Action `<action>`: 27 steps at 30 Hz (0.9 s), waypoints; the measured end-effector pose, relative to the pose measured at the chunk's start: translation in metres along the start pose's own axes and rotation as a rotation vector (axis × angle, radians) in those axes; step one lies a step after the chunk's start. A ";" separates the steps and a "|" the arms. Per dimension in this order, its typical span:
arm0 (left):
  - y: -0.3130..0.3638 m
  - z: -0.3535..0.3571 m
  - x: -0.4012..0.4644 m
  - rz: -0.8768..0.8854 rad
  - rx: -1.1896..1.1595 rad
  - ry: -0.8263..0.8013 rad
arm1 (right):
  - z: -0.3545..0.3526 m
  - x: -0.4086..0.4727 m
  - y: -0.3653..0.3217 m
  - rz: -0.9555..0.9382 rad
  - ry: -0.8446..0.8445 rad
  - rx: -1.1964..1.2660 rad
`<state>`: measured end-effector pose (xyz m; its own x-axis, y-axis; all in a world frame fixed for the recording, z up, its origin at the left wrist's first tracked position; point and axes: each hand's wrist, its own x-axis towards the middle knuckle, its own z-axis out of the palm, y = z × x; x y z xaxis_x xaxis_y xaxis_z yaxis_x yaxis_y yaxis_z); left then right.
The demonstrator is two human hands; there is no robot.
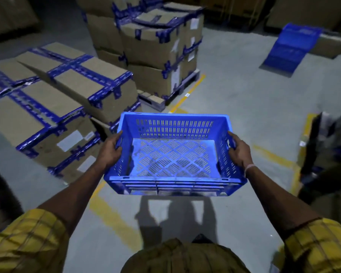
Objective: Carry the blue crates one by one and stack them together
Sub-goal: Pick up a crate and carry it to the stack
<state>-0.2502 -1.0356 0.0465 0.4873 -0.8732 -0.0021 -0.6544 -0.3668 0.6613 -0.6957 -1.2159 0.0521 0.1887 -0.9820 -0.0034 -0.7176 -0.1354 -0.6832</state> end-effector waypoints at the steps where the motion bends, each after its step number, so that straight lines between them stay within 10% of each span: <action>1: 0.015 0.010 0.012 0.014 0.005 -0.016 | -0.010 0.007 0.010 0.021 0.015 0.013; 27: 0.313 0.269 0.483 0.395 -0.069 -0.378 | -0.164 0.331 0.153 0.371 0.396 0.007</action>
<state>-0.3748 -1.6585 0.0508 -0.0375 -0.9993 -0.0044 -0.7002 0.0231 0.7136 -0.8529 -1.5835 0.0662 -0.3442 -0.9384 0.0293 -0.6836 0.2291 -0.6930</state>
